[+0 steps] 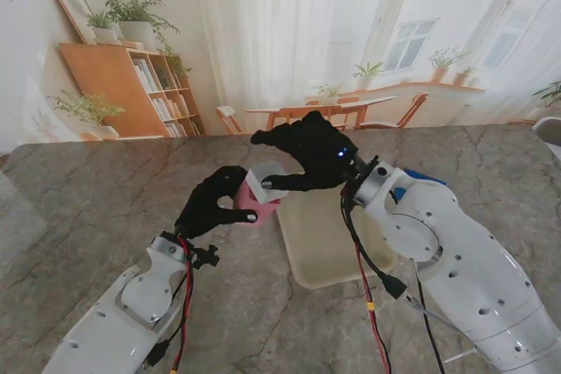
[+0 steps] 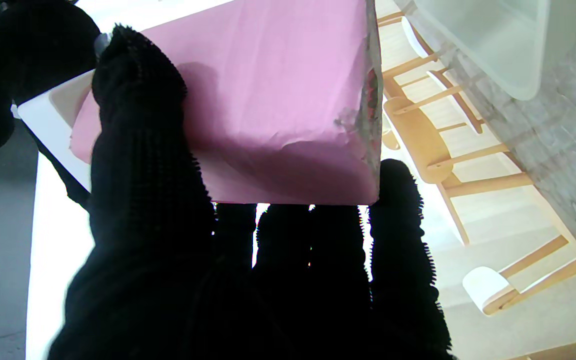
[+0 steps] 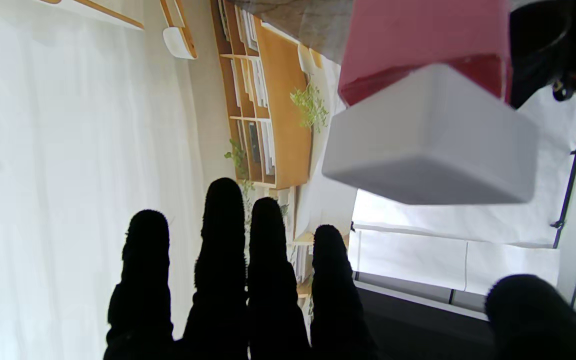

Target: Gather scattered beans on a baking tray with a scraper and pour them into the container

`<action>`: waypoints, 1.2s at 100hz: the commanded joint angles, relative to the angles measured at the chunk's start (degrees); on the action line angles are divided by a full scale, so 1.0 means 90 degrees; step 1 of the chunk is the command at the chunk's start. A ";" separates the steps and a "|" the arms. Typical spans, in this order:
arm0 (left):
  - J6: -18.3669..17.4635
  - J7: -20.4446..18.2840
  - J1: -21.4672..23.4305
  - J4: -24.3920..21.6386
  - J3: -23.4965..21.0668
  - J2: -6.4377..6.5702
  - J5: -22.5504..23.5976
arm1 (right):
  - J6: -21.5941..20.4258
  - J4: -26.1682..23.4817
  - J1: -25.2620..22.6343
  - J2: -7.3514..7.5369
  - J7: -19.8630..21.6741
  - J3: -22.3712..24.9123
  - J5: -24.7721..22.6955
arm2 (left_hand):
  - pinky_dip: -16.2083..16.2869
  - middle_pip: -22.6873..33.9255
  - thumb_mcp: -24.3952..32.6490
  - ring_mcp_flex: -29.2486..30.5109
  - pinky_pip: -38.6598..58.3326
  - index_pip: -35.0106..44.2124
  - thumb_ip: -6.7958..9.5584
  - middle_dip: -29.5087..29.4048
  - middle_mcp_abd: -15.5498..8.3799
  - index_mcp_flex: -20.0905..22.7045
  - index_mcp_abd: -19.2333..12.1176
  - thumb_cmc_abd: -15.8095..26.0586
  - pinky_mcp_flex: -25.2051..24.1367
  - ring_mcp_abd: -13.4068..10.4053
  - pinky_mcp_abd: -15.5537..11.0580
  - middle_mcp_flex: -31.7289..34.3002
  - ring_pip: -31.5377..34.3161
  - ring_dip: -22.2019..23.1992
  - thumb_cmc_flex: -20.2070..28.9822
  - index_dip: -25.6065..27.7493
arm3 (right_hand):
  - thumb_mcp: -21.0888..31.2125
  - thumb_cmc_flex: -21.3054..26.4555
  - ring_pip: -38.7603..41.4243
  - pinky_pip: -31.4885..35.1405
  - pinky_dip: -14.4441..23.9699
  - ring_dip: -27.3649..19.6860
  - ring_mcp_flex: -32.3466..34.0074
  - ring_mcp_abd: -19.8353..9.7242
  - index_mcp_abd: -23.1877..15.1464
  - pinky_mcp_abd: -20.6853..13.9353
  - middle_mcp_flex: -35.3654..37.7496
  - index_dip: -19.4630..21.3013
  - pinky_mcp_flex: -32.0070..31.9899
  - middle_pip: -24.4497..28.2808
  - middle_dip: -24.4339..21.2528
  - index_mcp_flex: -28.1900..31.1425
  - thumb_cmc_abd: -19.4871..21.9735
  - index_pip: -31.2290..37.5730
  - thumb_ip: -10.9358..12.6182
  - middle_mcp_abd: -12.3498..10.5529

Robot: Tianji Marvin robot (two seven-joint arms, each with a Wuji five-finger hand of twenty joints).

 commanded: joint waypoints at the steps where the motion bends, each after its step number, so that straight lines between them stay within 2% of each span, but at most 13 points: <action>1: -0.0017 -0.0002 0.0003 -0.0065 0.0002 -0.0014 -0.0033 | -0.0020 -0.0108 -0.0064 0.0016 0.0117 0.0142 0.0066 | 0.0005 0.0966 0.1745 0.0210 0.0213 0.1054 0.0219 0.0338 -0.1220 0.0477 -0.0876 0.1535 0.0068 -0.0299 -0.0278 0.0789 0.0298 0.0128 0.1575 0.0432 | -0.0247 0.0162 -0.0730 -0.0237 0.0036 -0.0377 -0.0269 0.0319 0.0260 0.0178 -0.0255 0.0105 -0.0244 -0.0650 -0.0428 -0.0230 0.0269 -0.0297 0.0303 0.0259; 20: -0.0033 -0.0004 -0.0003 -0.0061 0.0006 -0.0015 -0.0038 | -0.0879 -0.0099 -0.0079 0.0106 0.0320 0.0479 -0.0073 | 0.0005 0.0963 0.1741 0.0209 0.0210 0.1059 0.0214 0.0336 -0.1232 0.0486 -0.0879 0.1530 0.0067 -0.0298 -0.0277 0.0793 0.0296 0.0126 0.1577 0.0433 | 0.0292 0.0424 -0.2545 -0.0383 -0.0344 -0.1206 -0.1005 0.0774 0.1175 0.0150 -0.1323 0.0124 -0.0607 -0.1629 -0.0884 -0.1249 -0.0613 -0.1093 0.0354 0.0729; 31: -0.0041 -0.0010 -0.0017 -0.0049 0.0023 -0.0017 -0.0045 | -0.1327 0.0037 0.0051 0.0166 0.0350 0.0462 -0.0316 | 0.0006 0.0964 0.1744 0.0210 0.0213 0.1058 0.0213 0.0338 -0.1220 0.0483 -0.0881 0.1531 0.0070 -0.0297 -0.0282 0.0792 0.0299 0.0129 0.1570 0.0432 | 0.0644 0.0528 -0.2630 -0.0082 -0.0580 -0.1338 -0.1280 0.0809 0.1455 0.0081 -0.1800 -0.0537 -0.0711 -0.1681 -0.0953 -0.1052 -0.1206 -0.1897 0.0320 0.0902; 33: -0.0043 -0.0010 -0.0020 -0.0047 0.0026 -0.0017 -0.0047 | -0.1398 0.0076 0.0086 0.0174 0.0326 0.0441 -0.0368 | 0.0006 0.0966 0.1744 0.0206 0.0212 0.1056 0.0212 0.0340 -0.1209 0.0482 -0.0876 0.1531 0.0069 -0.0294 -0.0276 0.0795 0.0298 0.0128 0.1575 0.0430 | 0.0803 0.0524 -0.2561 0.0000 -0.0633 -0.1404 -0.1307 0.0803 0.1491 0.0082 -0.1882 -0.1128 -0.0688 -0.1588 -0.0995 -0.1012 -0.1350 -0.1893 0.0294 0.0926; 35: -0.0046 -0.0011 -0.0022 -0.0045 0.0030 -0.0018 -0.0048 | -0.1452 0.0119 0.0123 0.0180 0.0291 0.0415 -0.0418 | 0.0006 0.0963 0.1740 0.0203 0.0212 0.1054 0.0211 0.0338 -0.1217 0.0481 -0.0875 0.1536 0.0067 -0.0297 -0.0274 0.0790 0.0296 0.0127 0.1576 0.0428 | 0.0833 0.0565 -0.2533 0.0037 -0.0629 -0.1405 -0.1288 0.0792 0.1489 0.0078 -0.1879 -0.1202 -0.0656 -0.1557 -0.0991 -0.1008 -0.1438 -0.1892 0.0297 0.0927; 43: -0.0058 -0.0008 -0.0029 -0.0037 0.0043 -0.0020 -0.0050 | -0.1575 0.0278 0.0265 0.0195 0.0117 0.0257 -0.0577 | 0.0008 0.0963 0.1743 0.0208 0.0215 0.1057 0.0213 0.0338 -0.1220 0.0480 -0.0873 0.1539 0.0071 -0.0299 -0.0277 0.0791 0.0301 0.0128 0.1573 0.0430 | 0.1150 0.0617 -0.2344 0.0198 -0.0562 -0.1401 -0.1166 0.0682 0.1372 0.0031 -0.1843 -0.1179 -0.0514 -0.1255 -0.0929 -0.1018 -0.1710 -0.1793 0.0307 0.0808; 50: -0.0067 -0.0007 -0.0034 -0.0030 0.0051 -0.0022 -0.0052 | -0.1586 0.0408 0.0385 0.0198 -0.0073 0.0094 -0.0688 | 0.0008 0.0961 0.1742 0.0206 0.0215 0.1055 0.0215 0.0337 -0.1215 0.0478 -0.0875 0.1537 0.0070 -0.0302 -0.0277 0.0788 0.0302 0.0128 0.1574 0.0427 | 0.1826 0.0498 -0.2123 0.0318 -0.0472 -0.1370 -0.0863 0.0472 0.1220 -0.0034 -0.1666 -0.0630 -0.0240 -0.0956 -0.0882 -0.1078 -0.1924 -0.1630 0.0263 0.0608; 61: -0.0082 -0.0010 -0.0041 -0.0018 0.0067 -0.0024 -0.0065 | -0.1517 0.0574 0.0546 0.0181 -0.0276 -0.0145 -0.0726 | 0.0008 0.0963 0.1742 0.0211 0.0216 0.1054 0.0216 0.0336 -0.1224 0.0475 -0.0885 0.1538 0.0072 -0.0301 -0.0285 0.0796 0.0305 0.0128 0.1576 0.0426 | 0.2870 0.0351 -0.1487 0.0495 -0.0299 -0.1114 -0.0120 -0.0053 0.0549 -0.0188 -0.1097 0.0994 0.0299 -0.0131 -0.0524 -0.1288 -0.2252 -0.0610 0.0105 0.0042; 70: -0.0098 -0.0001 -0.0045 -0.0009 0.0075 -0.0028 -0.0060 | -0.1461 0.0702 0.0662 0.0165 -0.0497 -0.0326 -0.0769 | 0.0008 0.0960 0.1737 0.0206 0.0218 0.1057 0.0213 0.0335 -0.1231 0.0475 -0.0879 0.1538 0.0074 -0.0310 -0.0281 0.0791 0.0301 0.0127 0.1572 0.0428 | 0.3140 0.0367 -0.0560 0.0608 -0.0219 -0.0740 0.0219 -0.0468 -0.0116 -0.0265 -0.0568 0.1189 0.0544 0.0808 0.0012 -0.0844 -0.2384 0.0040 0.0064 -0.0586; 81: -0.0106 0.0019 -0.0039 -0.0011 0.0074 -0.0031 -0.0046 | -0.1364 0.0871 0.0772 0.0134 -0.0877 -0.0538 -0.0820 | 0.0008 0.0958 0.1731 0.0203 0.0216 0.1056 0.0215 0.0338 -0.1232 0.0467 -0.0882 0.1549 0.0071 -0.0311 -0.0290 0.0781 0.0298 0.0125 0.1574 0.0427 | 0.3475 0.0375 0.0396 0.0716 -0.0155 -0.0437 0.0767 -0.0999 -0.1016 -0.0411 0.0408 0.1373 0.0909 0.2162 0.0712 -0.0128 -0.2538 0.1059 0.0023 -0.1651; 89: -0.0106 0.0025 -0.0039 -0.0009 0.0075 -0.0032 -0.0036 | -0.1308 0.0964 0.0832 0.0112 -0.1065 -0.0653 -0.0815 | 0.0008 0.0961 0.1737 0.0205 0.0215 0.1058 0.0218 0.0340 -0.1228 0.0467 -0.0875 0.1540 0.0066 -0.0302 -0.0281 0.0783 0.0301 0.0128 0.1576 0.0427 | 0.3647 0.0393 0.0852 0.0768 -0.0140 -0.0256 0.1168 -0.1359 -0.1494 -0.0522 0.0956 0.1327 0.1150 0.2802 0.1062 0.0150 -0.2595 0.1969 0.0015 -0.2179; 98: -0.0100 0.0035 -0.0036 -0.0012 0.0073 -0.0032 -0.0023 | -0.1256 0.0991 0.0862 0.0100 -0.1127 -0.0720 -0.0809 | 0.0009 0.0961 0.1732 0.0201 0.0217 0.1057 0.0215 0.0340 -0.1215 0.0463 -0.0872 0.1545 0.0067 -0.0305 -0.0282 0.0783 0.0300 0.0128 0.1574 0.0426 | 0.3744 0.0373 0.1359 0.0842 -0.0147 0.0008 0.1783 -0.1865 -0.1965 -0.0687 0.1735 0.0614 0.1501 0.3547 0.1473 0.0370 -0.2627 0.3285 -0.0005 -0.2822; 120: -0.0096 0.0105 -0.0019 -0.0029 0.0057 -0.0041 0.0048 | -0.0896 0.0954 0.0836 0.0065 -0.1102 -0.0827 -0.0723 | 0.0007 0.0960 0.1727 0.0198 0.0212 0.1057 0.0214 0.0341 -0.1232 0.0450 -0.0870 0.1555 0.0059 -0.0306 -0.0288 0.0772 0.0298 0.0127 0.1571 0.0427 | 0.3791 0.0395 0.2384 0.1223 -0.0151 0.0444 0.3105 -0.2709 -0.2129 -0.1024 0.3322 -0.0174 0.2536 0.4553 0.1943 0.1065 -0.2566 0.4027 -0.0018 -0.3748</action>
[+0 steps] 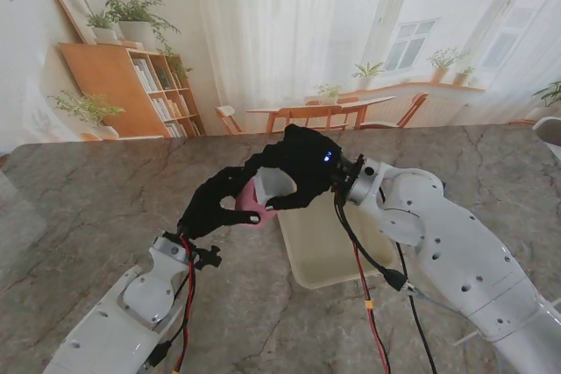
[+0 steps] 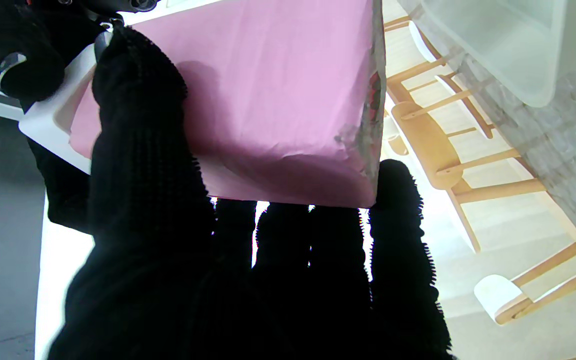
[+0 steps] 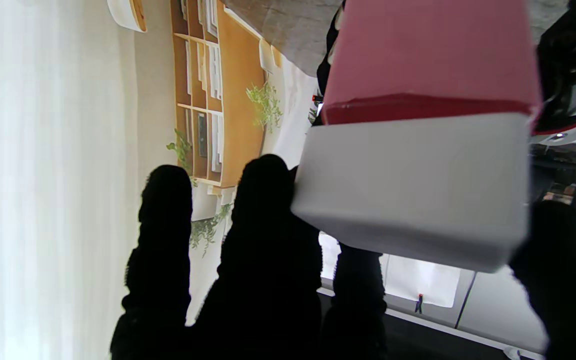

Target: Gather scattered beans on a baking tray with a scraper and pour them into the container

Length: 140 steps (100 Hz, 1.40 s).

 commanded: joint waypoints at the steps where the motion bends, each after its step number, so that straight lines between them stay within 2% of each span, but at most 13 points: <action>1: -0.0010 0.0080 0.0000 -0.0024 -0.0014 -0.0035 -0.0015 | 0.0158 -0.0042 -0.0051 -0.0046 0.0131 -0.0034 0.0068 | 0.0012 0.0959 0.1730 0.0194 0.0220 0.1059 0.0216 0.0340 -0.1217 0.0450 -0.0863 0.1557 0.0068 -0.0308 -0.0292 0.0765 0.0297 0.0136 0.1569 0.0429 | 0.0607 0.0583 0.0372 0.0256 0.0098 0.0216 0.0436 -0.0884 -0.0423 -0.0165 0.1184 -0.0109 0.0287 0.1700 0.0646 0.0504 0.0485 0.0483 0.0111 -0.2200; 36: 0.0007 0.0147 0.0032 -0.0056 -0.0050 -0.0038 0.0068 | 0.1166 -0.0239 -0.0215 -0.0152 0.0222 -0.0168 0.0348 | 0.0014 0.0961 0.1733 0.0187 0.0225 0.1064 0.0217 0.0341 -0.1212 0.0443 -0.0861 0.1555 0.0065 -0.0303 -0.0283 0.0759 0.0297 0.0137 0.1572 0.0429 | 0.0381 0.1002 0.0888 0.0814 0.0154 0.0295 0.1520 -0.1121 -0.0140 -0.0288 0.2406 -0.0669 0.1167 0.1890 0.0497 0.1235 0.0587 0.0496 -0.0144 -0.2407; 39: 0.0015 0.0144 0.0036 -0.0061 -0.0055 -0.0036 0.0068 | 0.1209 -0.0273 -0.0242 -0.0156 0.0255 -0.0151 0.0373 | 0.0013 0.0961 0.1729 0.0189 0.0224 0.1062 0.0214 0.0342 -0.1205 0.0442 -0.0862 0.1557 0.0061 -0.0310 -0.0284 0.0757 0.0297 0.0137 0.1572 0.0428 | 0.0105 0.0851 0.0817 0.0749 0.0128 0.0252 0.1410 -0.0943 -0.0009 -0.0162 0.2297 -0.0521 0.1046 0.1804 0.0410 0.1205 0.0897 0.0315 0.0164 -0.2193; 50: 0.0044 0.0125 0.0043 -0.0070 -0.0066 -0.0030 0.0062 | 0.1319 -0.0449 -0.0381 -0.0163 0.0491 -0.0022 0.0510 | 0.0015 0.0967 0.1728 0.0191 0.0229 0.1062 0.0213 0.0345 -0.1201 0.0443 -0.0861 0.1554 0.0065 -0.0309 -0.0287 0.0766 0.0299 0.0139 0.1572 0.0428 | -0.0839 0.0580 0.0643 0.0491 0.0218 0.0285 0.0729 -0.0374 0.0350 0.0246 0.1591 -0.0383 0.0412 0.1573 0.0412 0.0899 0.1502 -0.0290 0.0238 -0.1455; 57: 0.0055 0.0110 0.0042 -0.0069 -0.0065 -0.0027 0.0051 | 0.1312 -0.0578 -0.0477 -0.0154 0.0710 0.0093 0.0601 | 0.0015 0.0965 0.1730 0.0183 0.0230 0.1060 0.0214 0.0343 -0.1201 0.0442 -0.0855 0.1556 0.0062 -0.0300 -0.0277 0.0760 0.0296 0.0138 0.1572 0.0426 | -0.1849 0.0289 0.0262 0.0033 0.0289 0.0316 -0.0202 0.0330 0.0710 0.0623 0.0475 -0.0348 -0.0456 0.0861 0.0333 0.0529 0.2107 -0.1035 0.0275 -0.0461; 61: 0.0057 0.0105 0.0039 -0.0064 -0.0063 -0.0026 0.0052 | 0.1289 -0.0618 -0.0512 -0.0152 0.0771 0.0146 0.0641 | 0.0015 0.0963 0.1728 0.0186 0.0229 0.1059 0.0214 0.0341 -0.1208 0.0440 -0.0867 0.1564 0.0059 -0.0309 -0.0284 0.0758 0.0297 0.0137 0.1572 0.0426 | -0.2109 0.0269 0.0127 -0.0106 0.0332 0.0332 -0.0497 0.0526 0.0774 0.0702 0.0135 -0.0288 -0.0717 0.0529 0.0274 0.0480 0.2228 -0.1232 0.0295 -0.0170; 63: 0.0058 0.0102 0.0037 -0.0062 -0.0062 -0.0026 0.0051 | 0.1281 -0.0632 -0.0527 -0.0151 0.0782 0.0167 0.0652 | 0.0014 0.0963 0.1731 0.0189 0.0228 0.1061 0.0216 0.0342 -0.1203 0.0442 -0.0862 0.1558 0.0058 -0.0304 -0.0286 0.0758 0.0299 0.0138 0.1572 0.0428 | -0.2263 0.0255 -0.0094 -0.0284 0.0338 0.0311 -0.0889 0.0795 0.0857 0.0800 -0.0303 -0.0267 -0.1054 -0.0027 0.0077 0.0370 0.2233 -0.1476 0.0303 0.0177; 80: 0.0057 0.0085 0.0023 -0.0044 -0.0053 -0.0023 0.0045 | 0.1212 -0.0844 -0.0685 -0.0116 0.1149 0.0384 0.0739 | 0.0014 0.0966 0.1730 0.0186 0.0231 0.1063 0.0215 0.0343 -0.1209 0.0445 -0.0858 0.1565 0.0063 -0.0310 -0.0284 0.0763 0.0299 0.0140 0.1572 0.0429 | -0.2981 -0.0084 -0.1399 -0.1067 0.0282 0.0076 -0.2440 0.1675 0.1470 0.1080 -0.1993 -0.0120 -0.2143 -0.2351 -0.0955 -0.0410 0.2963 -0.2952 0.0355 0.1376; 87: 0.0064 0.0072 0.0018 -0.0038 -0.0054 -0.0019 0.0047 | 0.1217 -0.0842 -0.0719 -0.0142 0.1117 0.0454 0.0894 | 0.0014 0.0964 0.1729 0.0185 0.0229 0.1061 0.0216 0.0340 -0.1211 0.0441 -0.0868 0.1558 0.0059 -0.0308 -0.0282 0.0762 0.0297 0.0138 0.1571 0.0428 | -0.3341 0.0079 -0.2667 -0.1455 0.0202 -0.0490 -0.2991 0.2270 0.1850 0.1203 -0.2422 -0.0065 -0.2599 -0.3549 -0.1674 -0.0594 0.3389 -0.3477 0.0422 0.1927; 104: 0.0084 0.0041 0.0022 -0.0042 -0.0069 -0.0010 0.0033 | 0.1117 -0.1054 -0.0874 -0.0129 0.1253 0.0862 0.0960 | 0.0012 0.0968 0.1725 0.0197 0.0227 0.1065 0.0213 0.0342 -0.1218 0.0452 -0.0873 0.1555 0.0063 -0.0316 -0.0291 0.0769 0.0302 0.0140 0.1572 0.0429 | -0.3706 0.0796 -0.4275 -0.1812 0.0134 -0.1138 -0.3398 0.2661 0.2357 0.1126 -0.2920 -0.0033 -0.2938 -0.4573 -0.2164 -0.1017 0.3494 -0.4114 0.0505 0.2163; 118: 0.0075 0.0050 0.0026 -0.0048 -0.0076 -0.0011 0.0047 | 0.0056 -0.1017 -0.0836 -0.0056 0.1462 0.1248 0.0968 | 0.0013 0.0966 0.1730 0.0197 0.0228 0.1062 0.0216 0.0343 -0.1219 0.0448 -0.0868 0.1550 0.0067 -0.0314 -0.0288 0.0764 0.0301 0.0142 0.1572 0.0428 | -0.3170 0.1305 -0.4757 -0.1522 -0.0252 -0.1517 -0.3522 0.2506 0.2660 0.1064 -0.3193 0.0087 -0.2819 -0.4626 -0.2340 -0.1515 0.2577 -0.4388 0.0563 0.1905; 131: 0.0062 0.0054 0.0017 -0.0040 -0.0070 -0.0012 0.0052 | -0.0655 -0.0889 -0.0757 -0.0007 0.1919 0.1402 0.1316 | 0.0013 0.0966 0.1727 0.0200 0.0226 0.1063 0.0217 0.0340 -0.1217 0.0455 -0.0874 0.1549 0.0069 -0.0314 -0.0286 0.0770 0.0302 0.0142 0.1572 0.0428 | -0.2361 0.1617 -0.4794 -0.1139 -0.0424 -0.1793 -0.3967 0.2604 0.2879 0.0964 -0.3827 -0.0039 -0.2961 -0.4407 -0.2536 -0.1782 0.1619 -0.5023 0.0594 0.2071; 140: 0.0056 0.0045 0.0005 -0.0026 -0.0057 -0.0013 0.0041 | -0.1003 -0.0820 -0.0675 0.0033 0.1986 0.1391 0.1214 | 0.0013 0.0967 0.1723 0.0199 0.0227 0.1066 0.0214 0.0341 -0.1222 0.0459 -0.0866 0.1548 0.0069 -0.0305 -0.0287 0.0773 0.0301 0.0141 0.1570 0.0428 | 0.0092 0.1231 -0.4697 -0.0944 -0.0405 -0.1916 -0.4177 0.2650 0.2993 0.0897 -0.4241 -0.0951 -0.2906 -0.4225 -0.2692 -0.1640 0.0561 -0.5431 0.0542 0.2260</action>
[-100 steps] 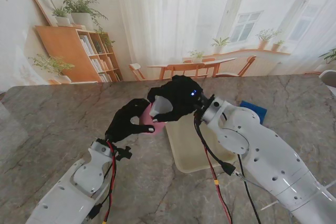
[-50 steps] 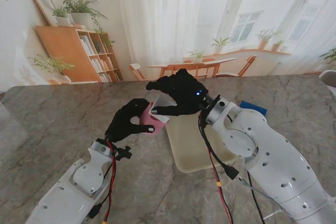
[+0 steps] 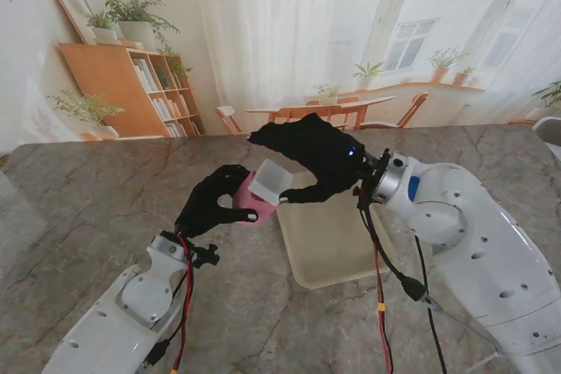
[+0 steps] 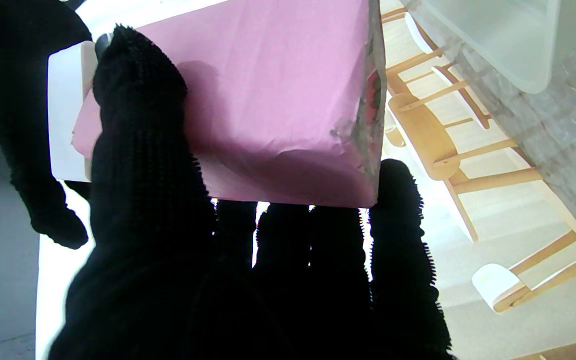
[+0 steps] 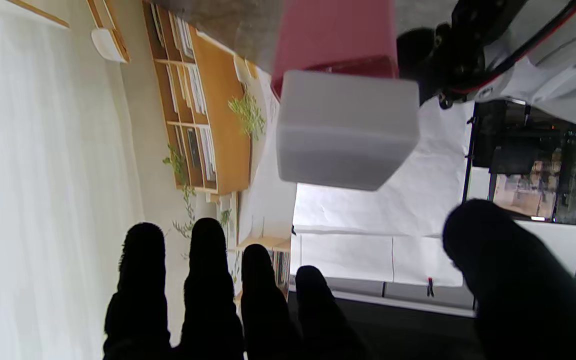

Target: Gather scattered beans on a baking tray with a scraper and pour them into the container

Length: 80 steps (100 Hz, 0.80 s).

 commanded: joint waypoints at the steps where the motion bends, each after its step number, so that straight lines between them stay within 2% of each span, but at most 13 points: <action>1: -0.0004 0.0001 -0.0013 0.0008 0.0028 -0.0013 -0.0031 | -0.0153 0.0077 0.0092 0.0074 -0.0095 0.0003 -0.0366 | 0.0013 0.0966 0.1724 0.0199 0.0223 0.1070 0.0214 0.0340 -0.1229 0.0464 -0.0880 0.1541 0.0067 -0.0310 -0.0288 0.0770 0.0301 0.0131 0.1565 0.0421 | 0.1276 -0.0300 0.0056 0.0157 -0.0078 -0.0124 -0.0229 0.0142 0.0216 -0.0110 -0.0332 -0.0506 -0.0050 0.0085 -0.0181 -0.0046 -0.0491 -0.0257 0.0146 0.0189; 13: -0.0004 -0.0008 -0.0014 0.0010 0.0034 -0.0012 -0.0038 | -0.0464 0.0187 0.0229 0.0112 -0.0091 -0.0096 -0.0592 | 0.0014 0.0966 0.1736 0.0198 0.0226 0.1072 0.0217 0.0342 -0.1220 0.0466 -0.0884 0.1545 0.0068 -0.0316 -0.0296 0.0769 0.0299 0.0132 0.1566 0.0422 | 0.2843 -0.0185 0.0200 0.0261 -0.0004 -0.0203 -0.0318 0.0154 0.0302 -0.0145 -0.0575 -0.1187 -0.0010 0.0273 -0.0315 -0.0006 -0.1287 -0.0276 0.0154 0.0305; 26: -0.0003 0.0007 -0.0003 -0.0001 0.0027 -0.0014 -0.0032 | -0.0593 0.0334 0.0366 0.0130 -0.0297 -0.0253 -0.0920 | 0.0015 0.0968 0.1746 0.0193 0.0226 0.1071 0.0217 0.0343 -0.1208 0.0464 -0.0871 0.1543 0.0063 -0.0309 -0.0285 0.0772 0.0298 0.0134 0.1565 0.0421 | 0.3603 0.0072 0.0364 0.0372 0.0066 -0.0203 -0.0199 0.0081 0.0244 -0.0187 -0.0538 -0.1149 0.0117 0.0478 -0.0356 -0.0008 -0.1820 -0.0176 0.0141 0.0243; 31: -0.0006 0.0009 -0.0002 0.0000 0.0028 -0.0016 -0.0036 | -0.0588 0.0390 0.0422 0.0138 -0.0473 -0.0336 -0.1110 | 0.0015 0.0965 0.1739 0.0197 0.0227 0.1073 0.0214 0.0341 -0.1216 0.0467 -0.0874 0.1538 0.0063 -0.0307 -0.0281 0.0769 0.0301 0.0134 0.1566 0.0421 | 0.3684 0.0080 0.0444 0.0409 0.0095 -0.0192 -0.0123 0.0027 0.0209 -0.0213 -0.0478 -0.0948 0.0184 0.0579 -0.0353 -0.0029 -0.1886 -0.0099 0.0102 0.0175; 33: -0.0007 0.0011 -0.0002 0.0000 0.0028 -0.0016 -0.0037 | -0.0587 0.0412 0.0446 0.0141 -0.0536 -0.0371 -0.1175 | 0.0015 0.0968 0.1743 0.0197 0.0226 0.1068 0.0216 0.0343 -0.1211 0.0461 -0.0871 0.1540 0.0060 -0.0301 -0.0279 0.0773 0.0301 0.0134 0.1566 0.0418 | 0.3679 0.0062 0.0513 0.0430 0.0138 -0.0199 -0.0052 -0.0027 0.0188 -0.0228 -0.0437 -0.0480 0.0241 0.0671 -0.0376 -0.0071 -0.1894 -0.0092 0.0086 0.0128; 36: -0.0009 0.0012 -0.0002 0.0000 0.0029 -0.0017 -0.0036 | -0.0584 0.0453 0.0479 0.0143 -0.0626 -0.0424 -0.1246 | 0.0016 0.0964 0.1744 0.0187 0.0227 0.1072 0.0216 0.0342 -0.1206 0.0464 -0.0867 0.1541 0.0061 -0.0301 -0.0280 0.0765 0.0297 0.0133 0.1566 0.0421 | 0.3669 0.0056 0.0541 0.0446 0.0149 -0.0191 -0.0014 -0.0056 0.0164 -0.0237 -0.0400 -0.0416 0.0271 0.0707 -0.0368 -0.0069 -0.1892 -0.0091 0.0079 0.0094; 41: -0.0011 0.0017 -0.0001 0.0000 0.0028 -0.0017 -0.0030 | -0.0576 0.0546 0.0538 0.0138 -0.0786 -0.0527 -0.1316 | 0.0016 0.0967 0.1743 0.0193 0.0228 0.1072 0.0214 0.0343 -0.1211 0.0461 -0.0872 0.1541 0.0060 -0.0306 -0.0278 0.0771 0.0302 0.0135 0.1563 0.0421 | 0.3593 0.0050 0.0680 0.0487 0.0195 -0.0116 0.0177 -0.0188 0.0000 -0.0270 -0.0234 0.0222 0.0379 0.0968 -0.0243 -0.0147 -0.1916 0.0102 0.0025 -0.0086; 43: -0.0012 0.0019 -0.0001 -0.0001 0.0027 -0.0017 -0.0027 | -0.0571 0.0586 0.0561 0.0137 -0.0862 -0.0571 -0.1353 | 0.0015 0.0967 0.1739 0.0193 0.0227 0.1071 0.0212 0.0342 -0.1216 0.0462 -0.0866 0.1544 0.0057 -0.0311 -0.0280 0.0770 0.0302 0.0134 0.1565 0.0420 | 0.3571 0.0042 0.0698 0.0489 0.0198 -0.0107 0.0210 -0.0209 -0.0024 -0.0277 -0.0207 0.0297 0.0391 0.1006 -0.0221 -0.0157 -0.1904 0.0135 0.0016 -0.0118; 59: -0.0001 0.0023 0.0009 -0.0010 0.0015 -0.0017 -0.0028 | -0.0526 0.0860 0.0728 0.0141 -0.1460 -0.0878 -0.1667 | 0.0014 0.0968 0.1742 0.0194 0.0228 0.1075 0.0215 0.0344 -0.1214 0.0465 -0.0863 0.1540 0.0061 -0.0300 -0.0284 0.0767 0.0306 0.0134 0.1565 0.0424 | 0.3366 -0.0043 0.1149 0.0569 0.0279 0.0137 0.0787 -0.0674 -0.0663 -0.0383 0.0408 0.2005 0.0748 0.1862 0.0478 -0.0415 -0.1813 0.1302 -0.0067 -0.0775; 63: 0.0001 0.0022 0.0010 -0.0011 0.0014 -0.0017 -0.0032 | -0.0497 0.0896 0.0753 0.0144 -0.1552 -0.0925 -0.1716 | 0.0014 0.0968 0.1734 0.0190 0.0229 0.1073 0.0211 0.0344 -0.1223 0.0461 -0.0872 0.1543 0.0064 -0.0310 -0.0293 0.0769 0.0305 0.0134 0.1565 0.0423 | 0.3322 -0.0052 0.1279 0.0584 0.0290 0.0204 0.0867 -0.0775 -0.0827 -0.0401 0.0485 0.2177 0.0819 0.2092 0.0676 -0.0389 -0.1780 0.1565 -0.0079 -0.0920; 68: 0.0002 0.0022 0.0010 -0.0010 0.0014 -0.0018 -0.0036 | -0.0446 0.0941 0.0780 0.0145 -0.1675 -0.0974 -0.1766 | 0.0013 0.0966 0.1734 0.0190 0.0227 0.1074 0.0212 0.0342 -0.1211 0.0462 -0.0879 0.1542 0.0063 -0.0310 -0.0291 0.0766 0.0304 0.0132 0.1566 0.0423 | 0.3269 -0.0057 0.1548 0.0614 0.0309 0.0336 0.1085 -0.0988 -0.1327 -0.0433 0.0785 0.2408 0.0974 0.2491 0.0988 -0.0134 -0.1760 0.2089 -0.0107 -0.1262; 74: 0.0000 0.0023 0.0009 -0.0009 0.0016 -0.0018 -0.0036 | -0.0391 0.0980 0.0803 0.0142 -0.1798 -0.1017 -0.1803 | 0.0014 0.0965 0.1727 0.0191 0.0229 0.1069 0.0210 0.0342 -0.1219 0.0457 -0.0882 0.1547 0.0064 -0.0305 -0.0287 0.0763 0.0306 0.0132 0.1566 0.0421 | 0.3192 -0.0065 0.1778 0.0625 0.0316 0.0447 0.1281 -0.1179 -0.1901 -0.0469 0.1065 0.2546 0.1103 0.2898 0.1217 0.0131 -0.1736 0.2536 -0.0145 -0.1614; 80: -0.0005 0.0027 0.0008 -0.0007 0.0018 -0.0020 -0.0034 | -0.0311 0.0998 0.0818 0.0143 -0.1919 -0.1055 -0.1859 | 0.0014 0.0967 0.1727 0.0191 0.0229 0.1071 0.0211 0.0343 -0.1221 0.0460 -0.0880 0.1544 0.0065 -0.0312 -0.0292 0.0765 0.0305 0.0131 0.1565 0.0423 | 0.3116 -0.0102 0.2001 0.0640 0.0323 0.0552 0.1461 -0.1347 -0.2243 -0.0511 0.1301 0.2580 0.1241 0.3269 0.1443 0.0236 -0.1689 0.3070 -0.0173 -0.1924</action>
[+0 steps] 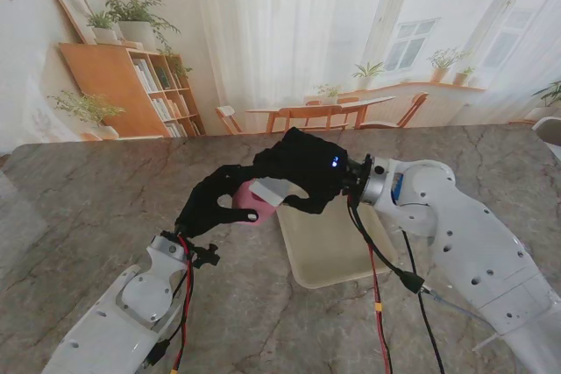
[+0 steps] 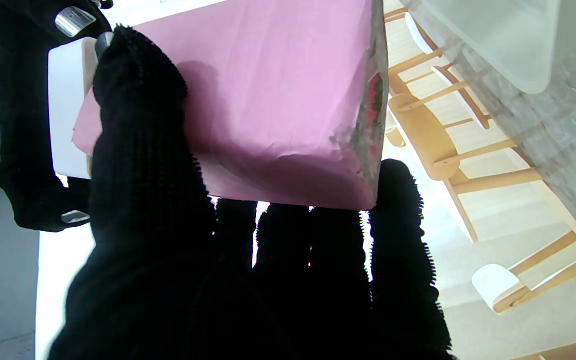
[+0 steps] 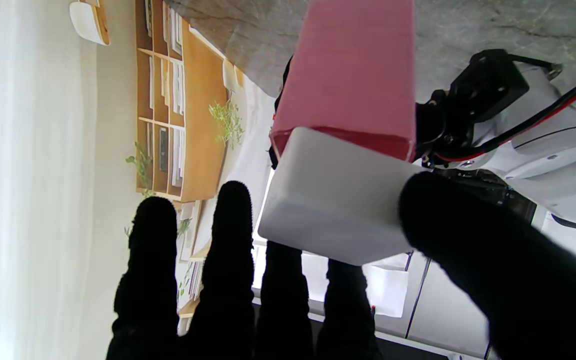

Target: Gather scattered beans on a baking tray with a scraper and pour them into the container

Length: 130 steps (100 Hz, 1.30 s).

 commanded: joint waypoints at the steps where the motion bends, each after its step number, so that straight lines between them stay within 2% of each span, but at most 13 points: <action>1: -0.0004 0.0022 0.0009 -0.0011 0.0014 -0.0019 -0.0029 | 0.0093 0.0030 0.0026 -0.0002 -0.0044 -0.0023 -0.0074 | 0.0014 0.0965 0.1725 0.0190 0.0230 0.1072 0.0210 0.0342 -0.1221 0.0461 -0.0880 0.1542 0.0066 -0.0313 -0.0292 0.0761 0.0305 0.0131 0.1566 0.0423 | -0.0071 -0.0088 0.0246 0.0109 0.0085 0.0184 0.0154 -0.0227 -0.0336 -0.0124 0.0349 0.0212 0.0096 0.0696 0.0355 0.0077 0.0116 0.0536 -0.0165 -0.0481; 10: -0.0013 0.0028 0.0008 -0.0010 0.0018 -0.0021 -0.0028 | 0.0247 0.0053 0.0031 -0.0015 -0.0148 -0.0071 -0.0076 | 0.0013 0.0966 0.1731 0.0195 0.0229 0.1072 0.0215 0.0343 -0.1226 0.0458 -0.0885 0.1552 0.0064 -0.0309 -0.0294 0.0763 0.0307 0.0132 0.1566 0.0424 | -0.0229 -0.0132 0.0562 0.0131 0.0089 0.0318 0.0481 -0.0499 -0.0657 -0.0182 0.0772 -0.0532 0.0292 0.1088 0.0632 0.0013 0.0251 0.1713 -0.0177 -0.0904; 14: -0.0017 0.0030 0.0008 -0.0010 0.0019 -0.0021 -0.0025 | 0.0333 0.0071 0.0031 -0.0029 -0.0191 -0.0096 -0.0050 | 0.0014 0.0968 0.1726 0.0196 0.0230 0.1074 0.0213 0.0344 -0.1228 0.0460 -0.0886 0.1551 0.0067 -0.0321 -0.0296 0.0768 0.0307 0.0133 0.1565 0.0425 | -0.0287 -0.0125 0.0680 0.0132 0.0086 0.0367 0.0590 -0.0592 -0.0721 -0.0210 0.0914 -0.0631 0.0353 0.1189 0.0680 0.0036 0.0299 0.1961 -0.0195 -0.1023; 16: -0.0018 0.0032 0.0008 -0.0009 0.0020 -0.0021 -0.0022 | 0.0375 0.0078 0.0030 -0.0034 -0.0211 -0.0109 -0.0039 | 0.0013 0.0967 0.1721 0.0196 0.0228 0.1072 0.0211 0.0343 -0.1230 0.0457 -0.0889 0.1548 0.0066 -0.0322 -0.0300 0.0767 0.0306 0.0132 0.1566 0.0424 | -0.0375 -0.0139 0.0785 0.0138 0.0079 0.0403 0.0715 -0.0689 -0.0781 -0.0249 0.1071 -0.1086 0.0436 0.1247 0.0710 0.0033 0.0389 0.2334 -0.0197 -0.1141; 25: -0.0023 0.0039 0.0009 -0.0010 0.0019 -0.0023 -0.0015 | 0.0551 0.0093 0.0033 -0.0053 -0.0285 -0.0168 -0.0012 | 0.0013 0.0964 0.1726 0.0189 0.0228 0.1070 0.0215 0.0343 -0.1222 0.0454 -0.0882 0.1549 0.0068 -0.0323 -0.0293 0.0759 0.0301 0.0131 0.1566 0.0421 | -0.0561 -0.0197 0.1093 0.0176 0.0069 0.0505 0.1077 -0.0980 -0.0896 -0.0337 0.1462 -0.1660 0.0670 0.1394 0.0756 0.0141 0.0564 0.2773 -0.0198 -0.1412; 38: -0.0026 0.0075 0.0020 -0.0024 0.0009 -0.0028 0.0011 | 0.0844 0.0069 0.0007 -0.0081 -0.0297 -0.0245 0.0048 | 0.0013 0.0967 0.1720 0.0191 0.0228 0.1072 0.0213 0.0347 -0.1233 0.0451 -0.0883 0.1559 0.0072 -0.0321 -0.0298 0.0758 0.0302 0.0134 0.1566 0.0423 | -0.0811 -0.0238 0.1604 0.0281 0.0074 0.0687 0.1760 -0.1495 -0.0999 -0.0531 0.2163 -0.1888 0.1126 0.1583 0.0780 0.0465 0.0794 0.2910 -0.0209 -0.1820; 51: -0.0042 0.0119 0.0032 -0.0038 0.0000 -0.0034 0.0052 | 0.1175 0.0078 -0.0003 -0.0112 -0.0349 -0.0370 0.0102 | 0.0012 0.0966 0.1730 0.0190 0.0225 0.1071 0.0217 0.0346 -0.1217 0.0445 -0.0872 0.1553 0.0072 -0.0307 -0.0298 0.0756 0.0304 0.0137 0.1566 0.0420 | -0.0991 -0.0133 0.2108 0.0451 0.0079 0.0940 0.2251 -0.1849 -0.1020 -0.0685 0.2723 -0.2042 0.1561 0.1761 0.0911 0.0762 0.0735 0.2987 -0.0562 -0.2032; 66: -0.0046 0.0154 0.0049 -0.0057 -0.0016 -0.0039 0.0074 | 0.1505 0.0052 -0.0031 -0.0153 -0.0308 -0.0464 0.0221 | 0.0010 0.0966 0.1722 0.0190 0.0221 0.1077 0.0216 0.0345 -0.1227 0.0446 -0.0886 0.1560 0.0069 -0.0315 -0.0303 0.0755 0.0304 0.0139 0.1566 0.0422 | -0.1041 -0.0046 0.2582 0.0691 0.0089 0.1151 0.2889 -0.2200 -0.0979 -0.0854 0.3464 -0.2101 0.2095 0.1994 0.0994 0.1123 0.0625 0.3056 -0.0757 -0.2368; 95: -0.0047 0.0201 0.0074 -0.0086 -0.0037 -0.0044 0.0115 | 0.2040 -0.0052 -0.0116 -0.0223 -0.0201 -0.0535 0.0433 | 0.0014 0.0968 0.1722 0.0186 0.0225 0.1079 0.0214 0.0347 -0.1224 0.0441 -0.0878 0.1559 0.0064 -0.0320 -0.0292 0.0752 0.0302 0.0139 0.1566 0.0417 | -0.1064 -0.0031 0.3167 0.1144 0.0118 0.1398 0.3781 -0.2585 -0.0991 -0.1064 0.4570 -0.2156 0.2822 0.2391 0.1089 0.1778 0.0796 0.3163 -0.0581 -0.2815; 110: -0.0037 0.0205 0.0086 -0.0104 -0.0046 -0.0041 0.0125 | 0.2145 -0.0104 -0.0162 -0.0246 -0.0084 -0.0513 0.0563 | 0.0013 0.0968 0.1725 0.0182 0.0223 0.1079 0.0214 0.0347 -0.1220 0.0439 -0.0878 0.1557 0.0061 -0.0310 -0.0297 0.0748 0.0304 0.0141 0.1566 0.0415 | -0.1143 -0.0034 0.3173 0.1214 0.0088 0.1412 0.3926 -0.2558 -0.1016 -0.1038 0.4755 -0.2527 0.2927 0.2351 0.1024 0.1965 0.0886 0.3230 -0.0471 -0.2749; 115: -0.0031 0.0199 0.0088 -0.0106 -0.0050 -0.0039 0.0129 | 0.2105 -0.0098 -0.0159 -0.0245 -0.0085 -0.0503 0.0567 | 0.0013 0.0966 0.1717 0.0179 0.0223 0.1077 0.0213 0.0346 -0.1228 0.0434 -0.0879 0.1565 0.0060 -0.0320 -0.0296 0.0745 0.0300 0.0139 0.1565 0.0415 | -0.1202 -0.0155 0.2850 0.0976 0.0012 0.1322 0.3538 -0.2291 -0.0932 -0.0843 0.4330 -0.2449 0.2612 0.2114 0.0973 0.1762 0.0901 0.3138 -0.0481 -0.2473; 121: -0.0016 0.0186 0.0089 -0.0107 -0.0053 -0.0035 0.0123 | 0.2032 -0.0112 -0.0163 -0.0225 -0.0097 -0.0474 0.0500 | 0.0013 0.0970 0.1721 0.0185 0.0223 0.1084 0.0215 0.0349 -0.1224 0.0443 -0.0885 0.1562 0.0060 -0.0319 -0.0298 0.0749 0.0302 0.0140 0.1565 0.0419 | -0.1453 -0.0541 0.2364 0.0614 -0.0074 0.1203 0.2877 -0.1812 -0.0733 -0.0521 0.3531 -0.2313 0.2056 0.1722 0.0848 0.1388 0.1182 0.2787 -0.0167 -0.1975; 130: 0.0010 0.0158 0.0085 -0.0102 -0.0055 -0.0030 0.0101 | 0.1931 -0.0172 -0.0205 -0.0205 -0.0012 -0.0400 0.0467 | 0.0014 0.0969 0.1730 0.0181 0.0225 0.1081 0.0218 0.0347 -0.1214 0.0440 -0.0871 0.1557 0.0062 -0.0304 -0.0289 0.0748 0.0302 0.0141 0.1565 0.0419 | -0.1852 -0.0852 0.2002 0.0402 -0.0098 0.1122 0.2134 -0.1271 -0.0425 -0.0224 0.2599 -0.2280 0.1397 0.1245 0.0665 0.0965 0.1366 0.2259 -0.0135 -0.1292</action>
